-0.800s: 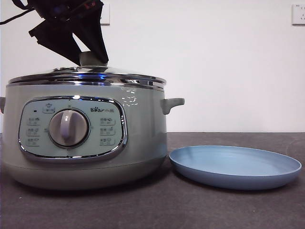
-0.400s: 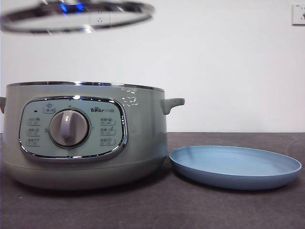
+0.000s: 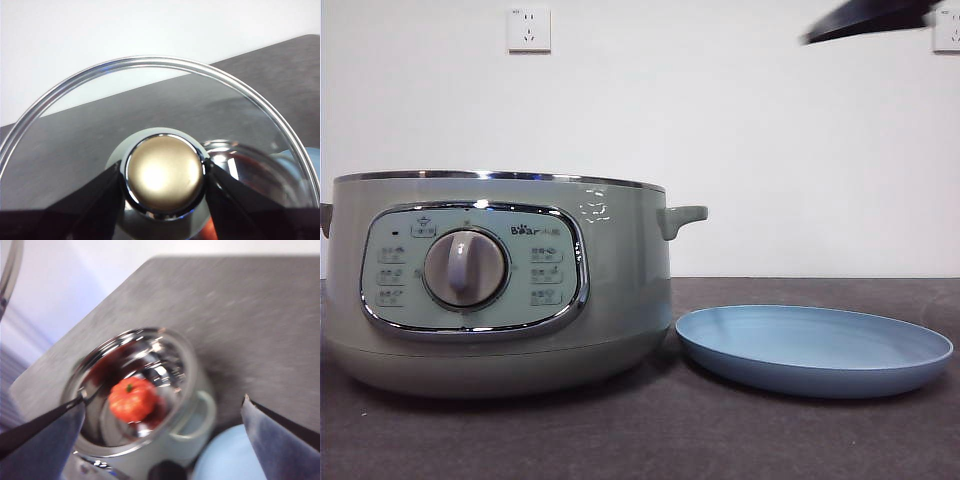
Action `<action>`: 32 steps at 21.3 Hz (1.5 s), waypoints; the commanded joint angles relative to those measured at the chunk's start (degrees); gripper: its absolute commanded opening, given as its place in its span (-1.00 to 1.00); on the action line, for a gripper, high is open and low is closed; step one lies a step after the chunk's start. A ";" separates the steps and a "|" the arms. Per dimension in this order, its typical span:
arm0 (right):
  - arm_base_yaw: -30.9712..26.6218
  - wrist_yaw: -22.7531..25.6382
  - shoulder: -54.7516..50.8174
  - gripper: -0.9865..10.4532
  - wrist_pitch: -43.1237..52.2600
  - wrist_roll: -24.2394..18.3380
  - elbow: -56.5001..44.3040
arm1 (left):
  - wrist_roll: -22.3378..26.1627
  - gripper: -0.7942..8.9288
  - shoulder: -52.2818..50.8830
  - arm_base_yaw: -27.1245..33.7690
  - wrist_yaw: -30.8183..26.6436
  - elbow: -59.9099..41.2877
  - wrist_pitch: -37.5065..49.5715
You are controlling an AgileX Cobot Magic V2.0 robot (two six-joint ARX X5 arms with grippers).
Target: Take the pumpkin out from the steamer,put the pumpkin in the blue plate,close the lid
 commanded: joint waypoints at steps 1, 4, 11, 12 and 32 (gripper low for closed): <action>3.87 -0.11 6.58 0.34 0.26 0.20 4.50 | 0.68 -0.85 -2.91 -0.02 -2.71 0.90 -0.20; 7.85 -0.13 13.38 0.34 -2.32 -2.38 10.58 | 0.70 -0.85 -5.09 -0.02 -5.05 0.90 -2.97; 16.90 7.04 31.41 0.33 -19.50 -11.96 32.26 | 0.74 -0.85 -6.29 -0.02 -11.32 0.90 -10.19; 17.97 9.20 33.31 0.33 -20.85 -13.11 34.64 | 0.72 -0.85 -6.27 -0.02 -12.11 0.90 -10.99; 27.80 22.53 60.46 -0.85 -23.69 -24.76 47.15 | 0.48 -0.85 -6.27 -0.02 -16.24 0.90 -14.97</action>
